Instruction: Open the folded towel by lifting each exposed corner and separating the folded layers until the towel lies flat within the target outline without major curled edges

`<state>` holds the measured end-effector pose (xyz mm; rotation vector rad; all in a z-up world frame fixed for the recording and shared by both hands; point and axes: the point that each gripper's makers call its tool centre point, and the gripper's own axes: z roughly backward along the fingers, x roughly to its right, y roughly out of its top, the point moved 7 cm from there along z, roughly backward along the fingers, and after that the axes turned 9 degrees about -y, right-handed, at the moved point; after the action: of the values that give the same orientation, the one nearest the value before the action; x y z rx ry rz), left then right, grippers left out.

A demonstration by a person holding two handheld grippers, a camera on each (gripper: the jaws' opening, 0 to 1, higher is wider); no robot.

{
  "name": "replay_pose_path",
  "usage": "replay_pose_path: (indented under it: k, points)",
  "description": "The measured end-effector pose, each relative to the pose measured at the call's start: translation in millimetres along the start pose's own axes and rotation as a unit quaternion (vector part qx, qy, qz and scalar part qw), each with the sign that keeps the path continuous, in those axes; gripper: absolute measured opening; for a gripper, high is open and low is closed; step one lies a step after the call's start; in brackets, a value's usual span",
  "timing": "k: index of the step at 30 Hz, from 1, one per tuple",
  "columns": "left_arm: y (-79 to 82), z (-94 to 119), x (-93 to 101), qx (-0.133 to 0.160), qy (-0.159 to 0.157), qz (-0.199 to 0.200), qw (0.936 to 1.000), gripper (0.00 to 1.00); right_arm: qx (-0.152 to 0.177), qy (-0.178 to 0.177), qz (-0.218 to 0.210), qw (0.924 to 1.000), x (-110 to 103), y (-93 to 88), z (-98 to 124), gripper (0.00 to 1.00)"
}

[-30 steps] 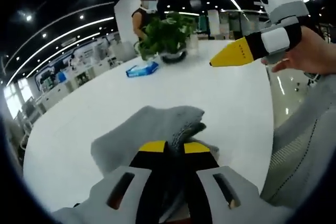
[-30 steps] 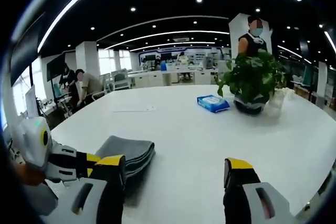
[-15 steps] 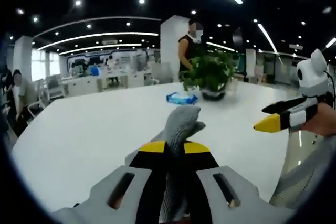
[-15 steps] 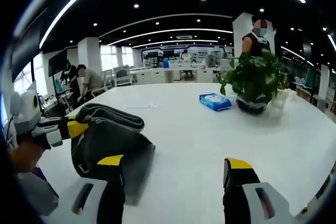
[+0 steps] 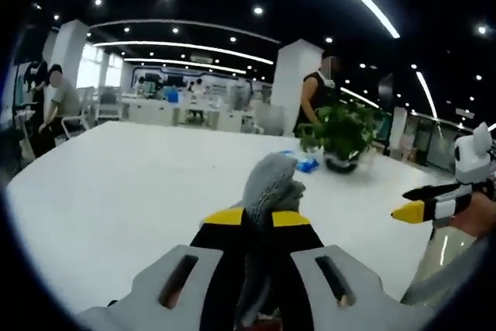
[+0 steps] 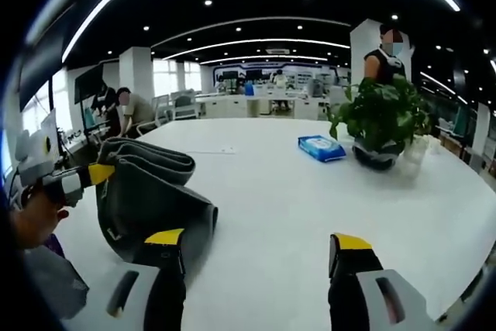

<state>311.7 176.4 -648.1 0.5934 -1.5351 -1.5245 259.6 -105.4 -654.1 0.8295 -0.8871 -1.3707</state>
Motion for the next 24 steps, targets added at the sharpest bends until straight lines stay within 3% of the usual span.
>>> replay_pose_path:
  k: [13,18,24]
  points:
    - [4.6,17.3,-7.9,0.013,0.02,0.011,0.9997,0.11,0.0,0.007,0.012,0.9999,-2.4,0.0,0.5,0.74]
    - [9.9,26.2,-12.9,0.04,0.031,0.028,0.9983,0.1,0.001,0.017,0.033,0.9993,-9.6,0.2,0.3,0.72]
    - [-1.8,31.3,-16.7,0.033,0.048,0.034,0.9978,0.09,-0.004,0.022,0.034,0.9992,-9.8,-1.6,-0.4,0.71]
